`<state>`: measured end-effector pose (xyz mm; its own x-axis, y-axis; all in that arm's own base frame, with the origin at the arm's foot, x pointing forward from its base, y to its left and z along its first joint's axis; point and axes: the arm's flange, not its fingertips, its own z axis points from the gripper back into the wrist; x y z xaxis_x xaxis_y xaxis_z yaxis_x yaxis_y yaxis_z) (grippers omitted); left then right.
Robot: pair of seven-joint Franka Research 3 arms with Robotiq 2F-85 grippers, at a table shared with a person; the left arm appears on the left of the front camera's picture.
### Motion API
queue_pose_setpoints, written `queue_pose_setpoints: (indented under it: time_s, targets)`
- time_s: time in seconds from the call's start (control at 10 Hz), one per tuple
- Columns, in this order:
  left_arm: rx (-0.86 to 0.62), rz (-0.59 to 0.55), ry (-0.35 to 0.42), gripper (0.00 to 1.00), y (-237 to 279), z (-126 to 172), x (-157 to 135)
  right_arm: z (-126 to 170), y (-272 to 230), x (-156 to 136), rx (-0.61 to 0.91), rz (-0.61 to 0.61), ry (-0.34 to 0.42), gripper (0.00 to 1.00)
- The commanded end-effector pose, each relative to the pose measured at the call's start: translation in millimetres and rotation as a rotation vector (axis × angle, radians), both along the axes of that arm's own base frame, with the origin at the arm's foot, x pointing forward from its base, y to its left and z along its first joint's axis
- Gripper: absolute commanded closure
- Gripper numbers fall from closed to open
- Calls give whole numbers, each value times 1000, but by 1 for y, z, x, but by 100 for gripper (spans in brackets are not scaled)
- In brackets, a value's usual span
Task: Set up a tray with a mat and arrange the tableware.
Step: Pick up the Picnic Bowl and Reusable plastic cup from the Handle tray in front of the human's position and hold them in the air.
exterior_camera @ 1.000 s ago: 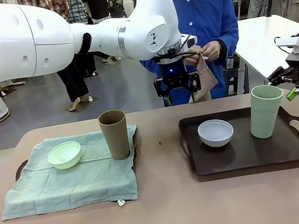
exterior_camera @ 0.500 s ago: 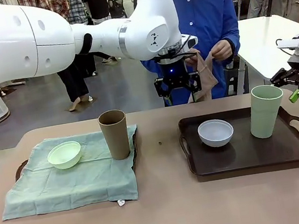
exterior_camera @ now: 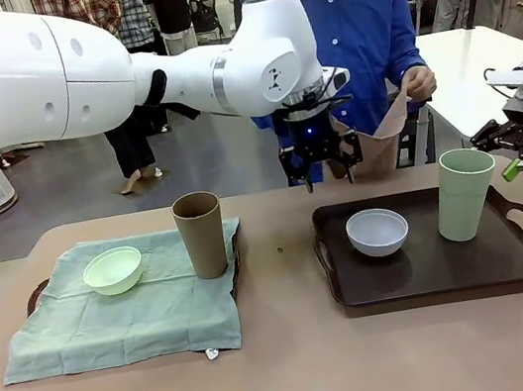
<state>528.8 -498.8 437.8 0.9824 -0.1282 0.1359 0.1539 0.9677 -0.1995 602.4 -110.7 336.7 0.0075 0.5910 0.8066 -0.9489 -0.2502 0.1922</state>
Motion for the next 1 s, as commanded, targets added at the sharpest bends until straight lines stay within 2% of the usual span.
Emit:
queue_pose_setpoints:
  time_s: [0.0, 0.2, 0.6, 0.9]
  targets:
    - [-30, 43, -11, 16, 5, -7, -24, -23, 8, -5, 75, -92, -30, 0]
    - [-14, 35, -1, 16, 0, -22, -26, -38, 21, -5, 96, -66, -12, 0]
    - [35, 33, 70, 16, -14, -52, -7, -48, 44, -5, 100, -10, -2, 0]
    - [66, 47, 112, 16, -23, -68, 1, -54, 53, -17, 55, 39, 38, 0]
